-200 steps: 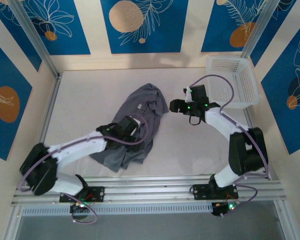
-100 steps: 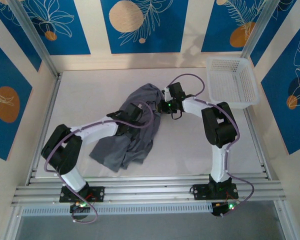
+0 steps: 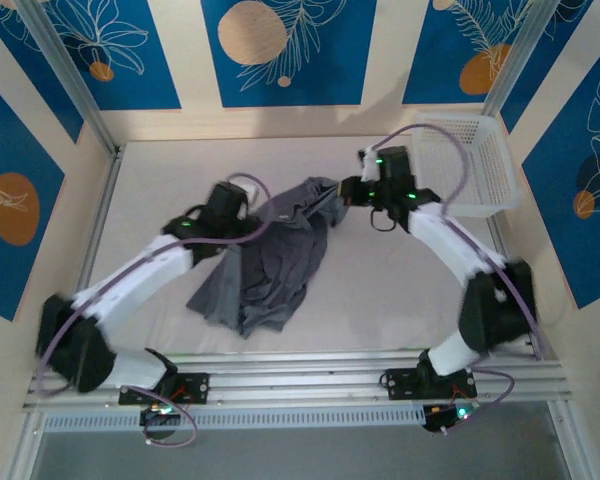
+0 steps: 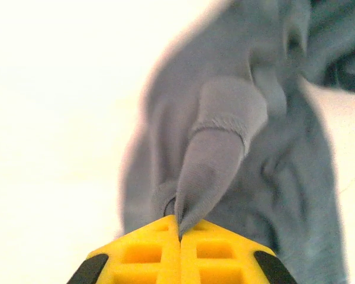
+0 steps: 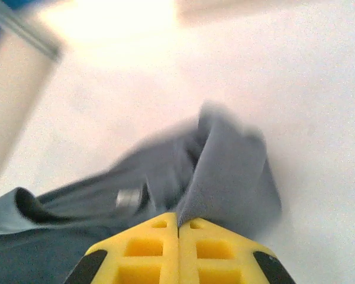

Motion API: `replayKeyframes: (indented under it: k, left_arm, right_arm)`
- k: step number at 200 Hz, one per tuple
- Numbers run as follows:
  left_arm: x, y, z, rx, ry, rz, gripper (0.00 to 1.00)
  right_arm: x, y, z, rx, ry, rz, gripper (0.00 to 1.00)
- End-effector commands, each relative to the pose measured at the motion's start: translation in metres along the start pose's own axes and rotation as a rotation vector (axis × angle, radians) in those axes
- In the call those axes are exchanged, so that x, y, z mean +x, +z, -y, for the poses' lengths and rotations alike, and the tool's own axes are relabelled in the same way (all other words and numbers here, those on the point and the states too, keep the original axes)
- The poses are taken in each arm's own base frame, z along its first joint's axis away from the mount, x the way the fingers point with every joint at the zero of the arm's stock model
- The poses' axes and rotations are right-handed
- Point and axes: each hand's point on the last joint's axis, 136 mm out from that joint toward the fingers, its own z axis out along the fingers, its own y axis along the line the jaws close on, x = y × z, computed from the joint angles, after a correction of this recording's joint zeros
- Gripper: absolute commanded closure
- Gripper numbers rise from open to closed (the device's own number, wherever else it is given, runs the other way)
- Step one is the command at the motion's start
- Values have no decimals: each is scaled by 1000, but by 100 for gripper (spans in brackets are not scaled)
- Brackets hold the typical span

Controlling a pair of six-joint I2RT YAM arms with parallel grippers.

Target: Fold the inside-out t-shirt

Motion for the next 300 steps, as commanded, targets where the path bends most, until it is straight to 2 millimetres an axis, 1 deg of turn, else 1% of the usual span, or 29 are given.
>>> replayKeyframes:
  k: [1,10,13,14,17,18,21,22,25,34,59,72,88,95,113,128,149,168,184,200,220,225,229,238,243,254,266,282,300]
  left_arm:
    - [-85,-122,-18,10,-31,326,100]
    - [-103,-159,-23,11,-27,418,100]
    - [-108,-171,-24,11,-26,447,100]
    - [-110,-175,-24,13,-26,456,100]
    - [-114,-186,-24,18,-23,481,100]
    - [-115,-189,-25,19,-24,488,100]
    - [-119,-200,-25,24,-22,512,100]
    - [-120,-203,-25,24,-22,519,100]
    - [-124,-213,-26,30,-21,543,100]
    - [-132,-240,-26,47,-17,600,100]
    - [-149,-297,-24,101,-15,720,100]
    - [-155,-318,-22,128,-9,758,100]
    - [-163,-335,-22,134,0,796,100]
    - [-166,-337,-24,119,6,807,100]
    - [-176,-332,-37,17,6,806,100]
    - [-187,-312,-43,-63,30,776,100]
    - [-206,-263,-47,-159,84,690,100]
    - [-222,-217,-67,-213,59,629,100]
    - [-235,-179,-102,-247,-21,591,100]
    - [-243,-123,-141,-256,-121,515,100]
    - [-248,-30,-182,-256,-172,426,100]
    - [-249,-7,-191,-269,-168,406,91]
    - [-249,10,-198,-273,-164,394,76]
    - [-251,41,-203,-223,-155,363,42]
    - [-251,52,-201,-178,-159,345,30]
    - [-251,62,-192,-86,-173,322,18]
    - [-253,55,-176,-2,-183,334,12]
    - [-258,28,-146,136,-188,396,11]
    - [-256,-19,-101,282,-124,491,10]
  right_arm:
    - [-72,-110,-29,37,-114,355,100]
    - [-87,-152,-40,38,-142,467,100]
    - [-90,-160,-42,40,-152,488,100]
    - [-92,-169,-46,35,-157,511,100]
    - [-95,-177,-48,37,-165,535,100]
    - [-97,-186,-51,33,-171,556,100]
    - [-99,-194,-53,34,-177,579,100]
    - [-101,-203,-55,30,-182,600,100]
    - [-102,-210,-57,31,-188,619,100]
    - [-107,-246,-69,14,-217,709,100]
    - [-118,-321,-92,-5,-274,894,100]
    - [-123,-353,-99,7,-286,977,100]
    - [-133,-382,-95,72,-269,1067,100]
    - [-140,-391,-92,110,-263,1103,100]
    - [-157,-397,-88,185,-254,1125,100]
    - [-179,-381,-83,237,-242,1080,100]
    - [-207,-336,-63,260,-183,943,100]
    - [-229,-292,-17,269,-37,830,100]
    - [-243,-251,20,269,33,748,100]
    - [-249,-198,45,259,49,632,100]
    - [-248,-124,77,257,70,465,100]
    - [-247,-108,85,262,67,427,100]
    - [-247,-97,90,267,69,397,90]
    - [-242,-76,99,278,85,321,50]
    - [-241,-70,98,273,84,284,38]
    - [-234,-60,94,260,56,205,29]
    - [-229,-60,91,265,22,167,27]
    - [-217,-61,84,212,59,119,27]
    - [-192,-54,69,156,41,8,28]
